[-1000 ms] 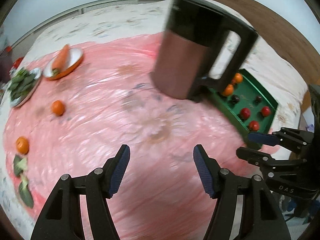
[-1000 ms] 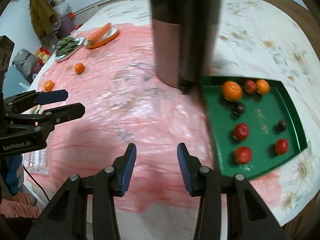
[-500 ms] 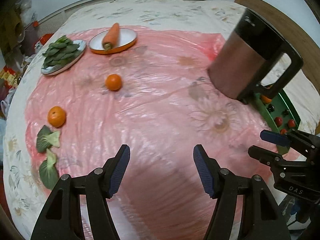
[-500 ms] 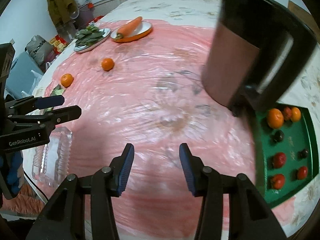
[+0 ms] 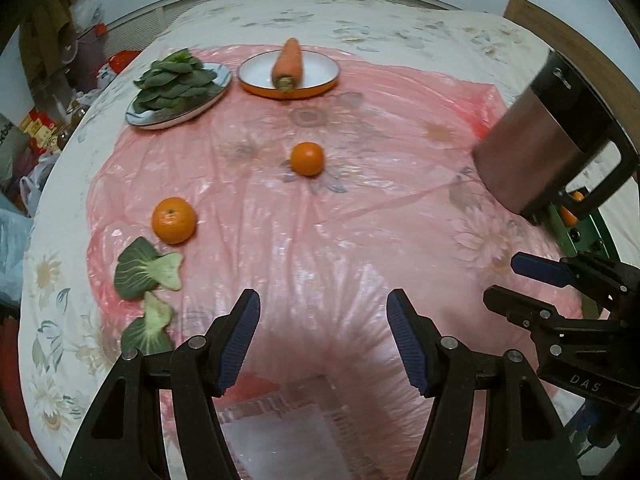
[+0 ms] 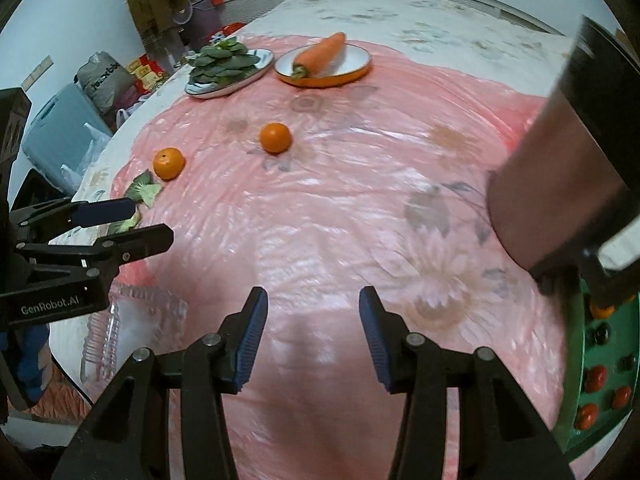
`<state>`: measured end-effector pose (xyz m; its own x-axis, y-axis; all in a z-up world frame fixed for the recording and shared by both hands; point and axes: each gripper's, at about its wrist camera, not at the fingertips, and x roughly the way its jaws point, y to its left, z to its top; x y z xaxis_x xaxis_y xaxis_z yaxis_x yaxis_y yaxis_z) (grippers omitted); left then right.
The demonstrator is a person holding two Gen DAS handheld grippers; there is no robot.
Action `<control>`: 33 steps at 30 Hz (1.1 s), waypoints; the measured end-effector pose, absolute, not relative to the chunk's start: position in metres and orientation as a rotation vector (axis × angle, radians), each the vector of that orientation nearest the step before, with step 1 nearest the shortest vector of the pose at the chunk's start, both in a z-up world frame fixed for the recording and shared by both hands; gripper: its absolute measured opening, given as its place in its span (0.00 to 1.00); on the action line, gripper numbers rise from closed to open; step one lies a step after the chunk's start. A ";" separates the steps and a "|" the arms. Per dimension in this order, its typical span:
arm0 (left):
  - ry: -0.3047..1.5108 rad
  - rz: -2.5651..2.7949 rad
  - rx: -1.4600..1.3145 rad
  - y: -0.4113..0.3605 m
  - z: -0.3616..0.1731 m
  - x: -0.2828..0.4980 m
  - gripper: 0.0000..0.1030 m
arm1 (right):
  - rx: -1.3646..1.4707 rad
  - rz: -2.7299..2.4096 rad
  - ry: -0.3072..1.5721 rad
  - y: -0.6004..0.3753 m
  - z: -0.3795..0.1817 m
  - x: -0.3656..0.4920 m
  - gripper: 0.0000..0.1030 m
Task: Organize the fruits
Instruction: 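Move both open tools back toward the remaining oranges on the pink sheet, then grasp a large orange with the left tool while the right tool grasps a small orange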
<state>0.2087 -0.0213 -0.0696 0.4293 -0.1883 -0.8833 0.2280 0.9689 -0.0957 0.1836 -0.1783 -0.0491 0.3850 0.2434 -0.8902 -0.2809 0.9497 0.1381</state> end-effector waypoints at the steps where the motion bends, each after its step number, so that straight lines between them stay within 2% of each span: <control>1: 1.097 -0.254 0.037 -0.018 -0.070 0.209 0.58 | -0.041 0.340 1.126 -0.174 -0.049 0.186 0.64; 21: 1.090 -0.134 -0.026 0.044 -0.084 0.235 0.58 | -0.070 0.428 1.122 -0.124 -0.065 0.227 0.65; 33: 1.047 -0.062 -0.024 0.089 -0.102 0.292 0.58 | -0.067 0.468 1.059 -0.096 -0.079 0.298 0.65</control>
